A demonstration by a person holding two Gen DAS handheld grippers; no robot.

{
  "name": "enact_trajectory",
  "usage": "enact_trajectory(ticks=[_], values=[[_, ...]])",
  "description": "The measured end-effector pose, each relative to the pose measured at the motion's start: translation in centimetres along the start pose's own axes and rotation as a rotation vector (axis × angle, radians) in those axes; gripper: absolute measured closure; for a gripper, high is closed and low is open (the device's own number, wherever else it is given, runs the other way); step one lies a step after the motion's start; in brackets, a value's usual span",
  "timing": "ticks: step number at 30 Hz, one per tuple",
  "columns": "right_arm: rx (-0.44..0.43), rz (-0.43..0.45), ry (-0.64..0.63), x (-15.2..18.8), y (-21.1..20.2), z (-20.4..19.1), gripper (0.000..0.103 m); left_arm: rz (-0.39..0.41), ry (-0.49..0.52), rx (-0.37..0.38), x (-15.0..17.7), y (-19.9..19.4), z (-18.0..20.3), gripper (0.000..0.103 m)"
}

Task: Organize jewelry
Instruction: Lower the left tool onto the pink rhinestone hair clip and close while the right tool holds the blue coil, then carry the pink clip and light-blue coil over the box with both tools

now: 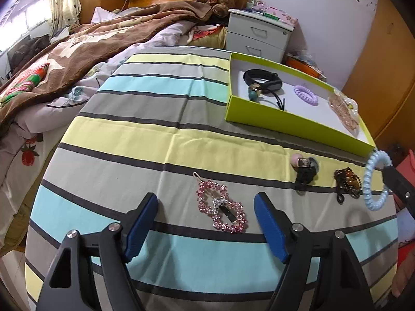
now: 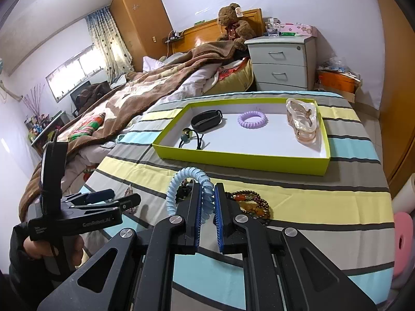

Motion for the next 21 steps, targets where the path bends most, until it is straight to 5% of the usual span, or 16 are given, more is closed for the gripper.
enact_trajectory(ticks=[7,12,21], values=[[-0.009,0.010,0.000,-0.08,-0.21,0.02,0.093,0.000,0.003,-0.063,-0.12,0.31,-0.19,0.037],[-0.009,0.009,0.000,-0.02,-0.20,-0.01,0.093,0.007,0.012,-0.085,-0.21,0.17,-0.16,0.060],[-0.004,0.010,0.003,-0.13,-0.48,0.19,0.093,0.015,0.009,-0.075,-0.28,0.02,-0.44,0.069]])
Point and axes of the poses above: each gripper's, at about its wrist camera, not at the fingertips, and y roughly the way its jaws point, z to its right, x to its underside, the point moved 10 cm from there along y, roughly the way its jaws point, and after that the axes turned 3 degrees about -z, right-handed, at the moved point
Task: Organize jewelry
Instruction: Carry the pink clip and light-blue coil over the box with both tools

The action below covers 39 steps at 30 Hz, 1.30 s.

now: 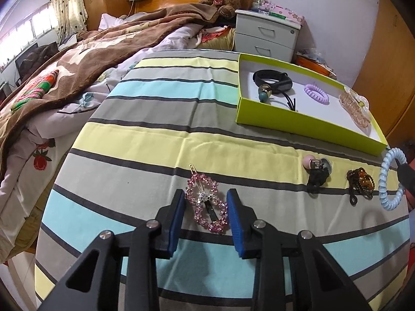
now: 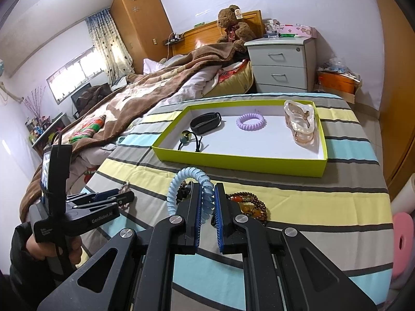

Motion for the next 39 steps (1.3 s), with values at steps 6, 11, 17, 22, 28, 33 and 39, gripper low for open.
enact_trajectory(ticks=[6,11,17,22,28,33,39], values=[[0.001,0.001,0.001,-0.1,-0.1,0.1,0.093,0.004,0.003,0.015,0.1,-0.3,0.0,0.069],[0.007,0.000,0.006,-0.2,-0.3,0.3,0.093,0.014,0.002,0.027,0.0,-0.9,-0.1,0.069],[0.012,0.003,0.006,-0.2,-0.5,0.2,0.093,0.038,0.004,0.044,-0.4,-1.9,0.1,0.069],[0.012,0.018,0.005,-0.3,-1.0,-0.1,0.093,0.055,0.000,0.079,-0.7,-2.7,0.2,0.069],[0.022,0.035,0.007,-0.9,-1.8,-0.2,0.093,0.075,0.007,0.109,-1.3,-3.8,0.7,0.069],[0.040,0.049,0.009,-2.1,-2.2,-0.2,0.093,0.100,0.018,0.125,-2.5,-4.8,1.0,0.069],[0.064,0.064,0.008,-3.9,-2.2,0.2,0.093,0.129,0.025,0.148,-4.7,-5.8,1.7,0.069]])
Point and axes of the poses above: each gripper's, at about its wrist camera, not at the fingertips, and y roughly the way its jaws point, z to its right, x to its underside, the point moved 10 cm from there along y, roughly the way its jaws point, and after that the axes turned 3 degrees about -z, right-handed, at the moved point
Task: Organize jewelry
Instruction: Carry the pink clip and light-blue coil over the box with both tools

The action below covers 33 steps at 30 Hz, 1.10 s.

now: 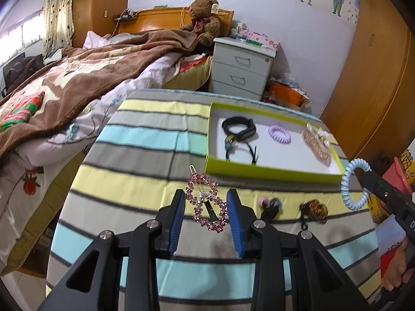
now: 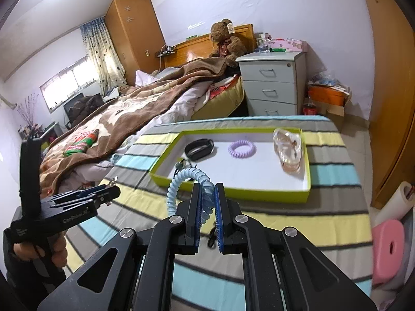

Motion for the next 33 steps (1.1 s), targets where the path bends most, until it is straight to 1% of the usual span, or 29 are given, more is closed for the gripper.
enact_trajectory(ticks=[8,16,19,26,29,33], values=[[0.047,-0.004,0.039,-2.7,1.9,2.2,0.093,0.009,0.035,0.049,-3.1,0.8,2.0,0.069],[0.108,-0.049,0.076,-4.1,5.1,5.4,0.093,-0.001,0.085,0.094,-6.2,3.2,5.0,0.069],[0.115,-0.076,0.093,-4.1,6.3,6.5,0.093,-0.016,0.098,0.117,-6.9,4.5,6.3,0.069],[0.142,-0.144,0.073,-3.6,9.1,7.9,0.093,-0.059,0.143,0.149,-8.1,8.0,9.3,0.069],[0.175,-0.169,0.038,-3.2,10.2,8.2,0.093,-0.075,0.161,0.148,-8.3,9.4,10.3,0.069],[0.178,-0.200,0.026,-2.6,11.2,8.6,0.093,-0.093,0.178,0.142,-8.2,10.9,11.0,0.069]])
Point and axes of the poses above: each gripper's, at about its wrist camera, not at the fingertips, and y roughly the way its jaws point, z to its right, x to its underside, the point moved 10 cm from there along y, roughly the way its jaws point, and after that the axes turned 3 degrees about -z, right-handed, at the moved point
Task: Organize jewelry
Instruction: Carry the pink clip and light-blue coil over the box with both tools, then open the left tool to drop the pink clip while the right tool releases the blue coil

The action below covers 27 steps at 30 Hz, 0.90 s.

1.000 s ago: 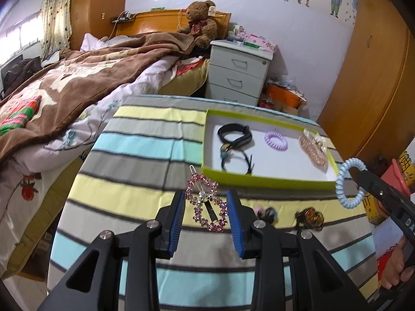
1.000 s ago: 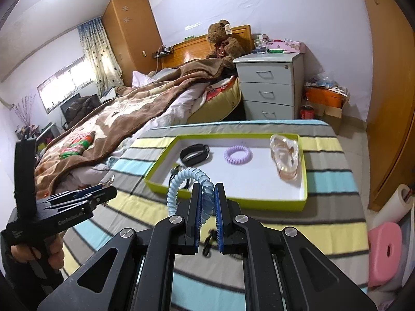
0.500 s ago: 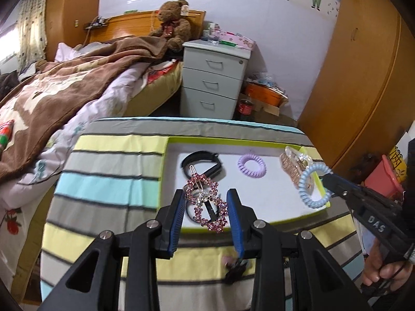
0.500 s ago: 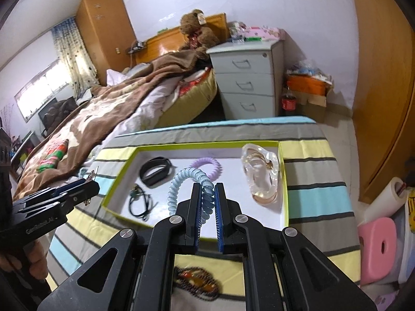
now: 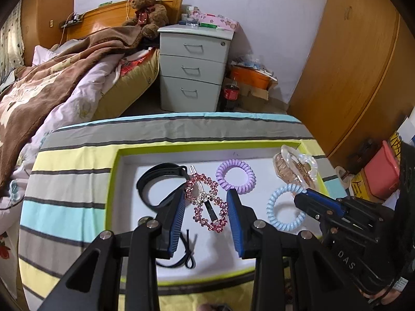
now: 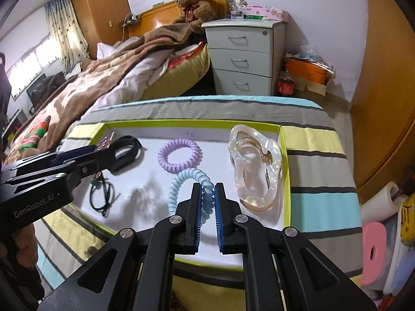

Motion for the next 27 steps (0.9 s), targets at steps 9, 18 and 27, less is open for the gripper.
enact_trajectory(ticks=[9,18,27], values=[[0.014,-0.032,-0.005,0.3,1.5,0.5,0.093,-0.056,0.018,-0.013,0.7,2.8,0.4,0.069],[0.027,-0.035,-0.012,0.4,1.8,0.6,0.093,-0.078,0.029,-0.021,1.3,3.9,0.7,0.068],[0.031,-0.038,-0.010,0.5,2.0,0.6,0.093,-0.101,0.030,-0.033,1.6,4.7,0.5,0.068]])
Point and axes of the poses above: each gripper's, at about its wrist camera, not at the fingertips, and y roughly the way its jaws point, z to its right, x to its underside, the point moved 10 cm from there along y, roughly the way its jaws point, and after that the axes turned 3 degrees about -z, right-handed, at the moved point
